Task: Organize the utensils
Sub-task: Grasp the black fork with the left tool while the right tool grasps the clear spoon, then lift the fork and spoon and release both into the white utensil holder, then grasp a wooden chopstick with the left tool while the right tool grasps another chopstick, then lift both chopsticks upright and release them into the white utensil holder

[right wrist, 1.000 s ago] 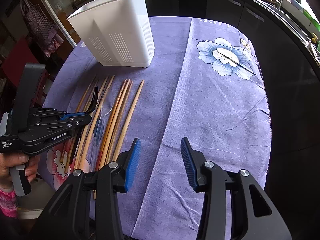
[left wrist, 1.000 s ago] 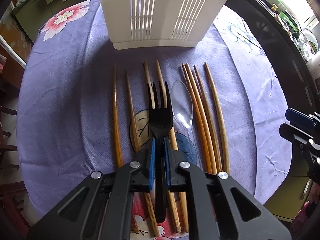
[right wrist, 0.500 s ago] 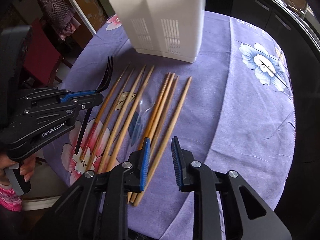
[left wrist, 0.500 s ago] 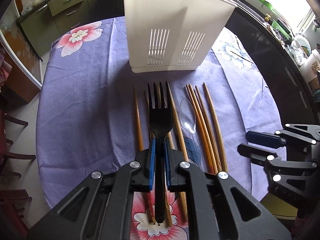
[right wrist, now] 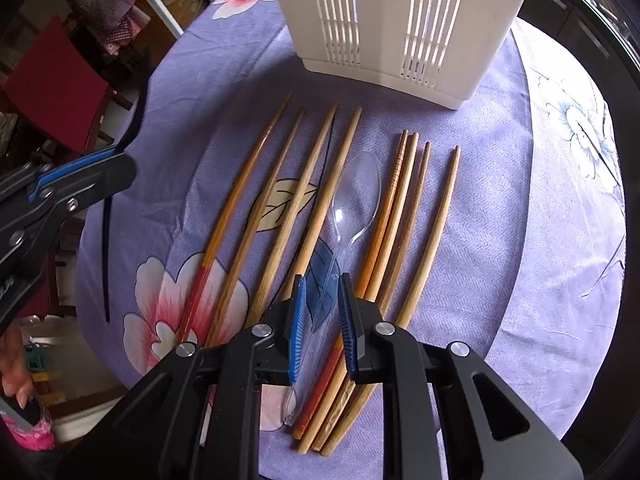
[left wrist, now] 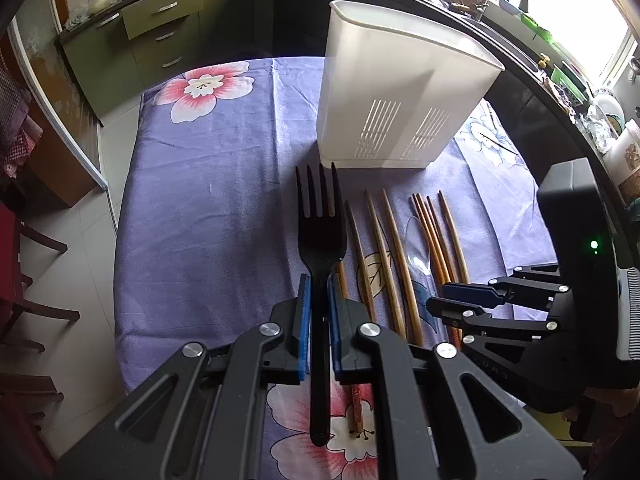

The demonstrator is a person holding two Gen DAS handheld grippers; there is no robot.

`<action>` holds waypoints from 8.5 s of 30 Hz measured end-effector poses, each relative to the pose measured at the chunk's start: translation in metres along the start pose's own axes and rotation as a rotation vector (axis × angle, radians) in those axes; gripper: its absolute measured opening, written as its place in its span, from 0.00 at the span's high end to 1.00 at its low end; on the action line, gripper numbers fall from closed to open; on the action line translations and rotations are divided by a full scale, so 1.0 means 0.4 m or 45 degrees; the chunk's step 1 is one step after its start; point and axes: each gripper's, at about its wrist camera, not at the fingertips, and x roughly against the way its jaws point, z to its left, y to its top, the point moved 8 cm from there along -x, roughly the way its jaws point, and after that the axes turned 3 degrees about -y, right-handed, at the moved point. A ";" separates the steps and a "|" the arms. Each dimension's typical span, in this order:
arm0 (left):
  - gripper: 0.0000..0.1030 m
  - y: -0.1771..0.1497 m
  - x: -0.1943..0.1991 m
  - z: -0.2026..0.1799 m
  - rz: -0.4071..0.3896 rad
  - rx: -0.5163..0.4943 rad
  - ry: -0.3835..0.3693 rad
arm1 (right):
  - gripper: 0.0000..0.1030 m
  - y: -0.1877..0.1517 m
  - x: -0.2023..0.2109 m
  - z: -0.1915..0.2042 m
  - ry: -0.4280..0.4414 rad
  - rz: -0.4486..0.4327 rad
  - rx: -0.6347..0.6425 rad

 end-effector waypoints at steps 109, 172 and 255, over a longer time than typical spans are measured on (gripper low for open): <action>0.55 0.219 0.088 -0.046 -0.326 -0.088 0.017 | 0.53 0.097 0.398 -0.213 -0.092 -0.981 -0.096; 0.94 0.070 -0.065 0.002 -0.025 -0.100 0.121 | 0.89 0.079 -0.106 -0.124 -0.133 -0.237 0.040; 0.94 0.412 0.506 -0.186 -0.753 -0.213 -0.033 | 0.93 0.187 0.835 -0.156 0.064 -1.163 -0.039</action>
